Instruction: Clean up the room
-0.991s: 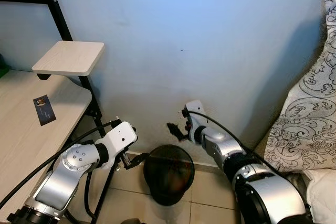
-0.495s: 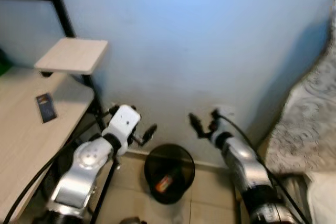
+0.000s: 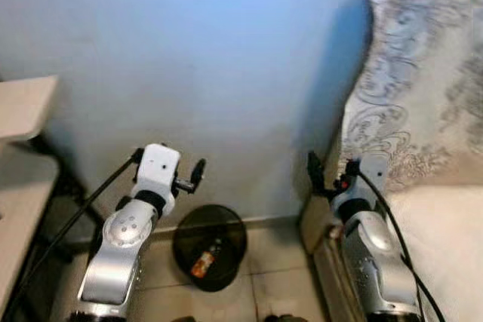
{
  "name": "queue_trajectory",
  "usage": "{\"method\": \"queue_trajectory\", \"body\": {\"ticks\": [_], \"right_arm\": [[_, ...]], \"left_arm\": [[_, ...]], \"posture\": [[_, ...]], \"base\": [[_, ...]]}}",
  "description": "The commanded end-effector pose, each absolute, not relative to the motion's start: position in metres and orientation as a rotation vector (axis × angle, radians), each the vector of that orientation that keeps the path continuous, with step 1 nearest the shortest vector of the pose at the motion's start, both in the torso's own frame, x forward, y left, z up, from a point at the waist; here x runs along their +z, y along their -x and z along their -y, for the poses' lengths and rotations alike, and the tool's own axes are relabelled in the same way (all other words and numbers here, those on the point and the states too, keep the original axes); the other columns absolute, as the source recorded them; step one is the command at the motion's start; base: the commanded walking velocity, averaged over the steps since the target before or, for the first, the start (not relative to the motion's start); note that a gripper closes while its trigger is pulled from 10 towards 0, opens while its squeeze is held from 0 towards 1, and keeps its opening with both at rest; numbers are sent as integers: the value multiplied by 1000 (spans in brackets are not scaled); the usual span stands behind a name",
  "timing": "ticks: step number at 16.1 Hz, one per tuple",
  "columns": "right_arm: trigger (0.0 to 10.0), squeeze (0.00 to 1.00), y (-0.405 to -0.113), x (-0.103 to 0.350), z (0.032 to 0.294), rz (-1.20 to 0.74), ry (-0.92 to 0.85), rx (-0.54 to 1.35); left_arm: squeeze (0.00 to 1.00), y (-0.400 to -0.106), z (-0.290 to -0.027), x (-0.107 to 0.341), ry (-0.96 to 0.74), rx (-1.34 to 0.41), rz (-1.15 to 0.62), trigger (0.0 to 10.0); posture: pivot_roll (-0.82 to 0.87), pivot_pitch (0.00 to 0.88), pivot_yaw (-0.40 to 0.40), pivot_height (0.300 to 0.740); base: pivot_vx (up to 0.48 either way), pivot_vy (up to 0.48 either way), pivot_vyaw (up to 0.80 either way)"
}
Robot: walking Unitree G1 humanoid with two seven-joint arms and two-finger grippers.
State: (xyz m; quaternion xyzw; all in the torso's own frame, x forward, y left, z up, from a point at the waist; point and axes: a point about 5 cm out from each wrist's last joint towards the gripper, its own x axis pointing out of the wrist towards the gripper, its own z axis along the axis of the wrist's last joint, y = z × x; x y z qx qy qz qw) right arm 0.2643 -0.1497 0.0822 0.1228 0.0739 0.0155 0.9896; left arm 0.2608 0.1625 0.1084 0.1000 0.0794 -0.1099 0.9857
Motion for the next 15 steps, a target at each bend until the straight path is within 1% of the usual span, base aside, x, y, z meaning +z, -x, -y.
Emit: {"method": "queue_trajectory", "body": {"ticks": [1, 3, 4, 6, 8, 12, 15], "right_arm": [[10000, 0, -263, 83, 148, -158, -252, 31], [10000, 0, -262, 83, 147, -171, -252, 31], [10000, 0, -261, 84, 147, -177, -250, 20], [10000, 0, -260, 86, 148, -166, -250, 5], [10000, 0, -260, 85, 148, -174, -255, -2], [10000, 0, -260, 85, 147, -185, -253, -7], [10000, 0, -261, 85, 146, -190, -237, -6]], "left_arm": [[20, -259, -168, 112, -191, -186, -149, 10000], [63, -258, -171, 112, -164, -173, -150, 10000], [259, -256, -171, 111, -160, -184, -163, 10000], [231, -254, -172, 110, -154, -180, -172, 10000], [157, -254, -173, 110, -174, -181, -173, 10000], [188, -254, -174, 110, -193, -188, -173, 10000], [188, -256, -175, 111, -195, -186, -166, 10000]], "posture": [[71, 0, 31, 740], [72, 0, 29, 740], [79, 0, 24, 740], [80, 0, 26, 740], [81, 0, 28, 740], [85, 0, 24, 740], [86, 0, 28, 740]], "base": [[0, 0, -800], [0, 0, -800], [0, 0, -800], [0, 0, -800], [0, 0, -800], [0, 0, -800], [0, 0, -800]]}}
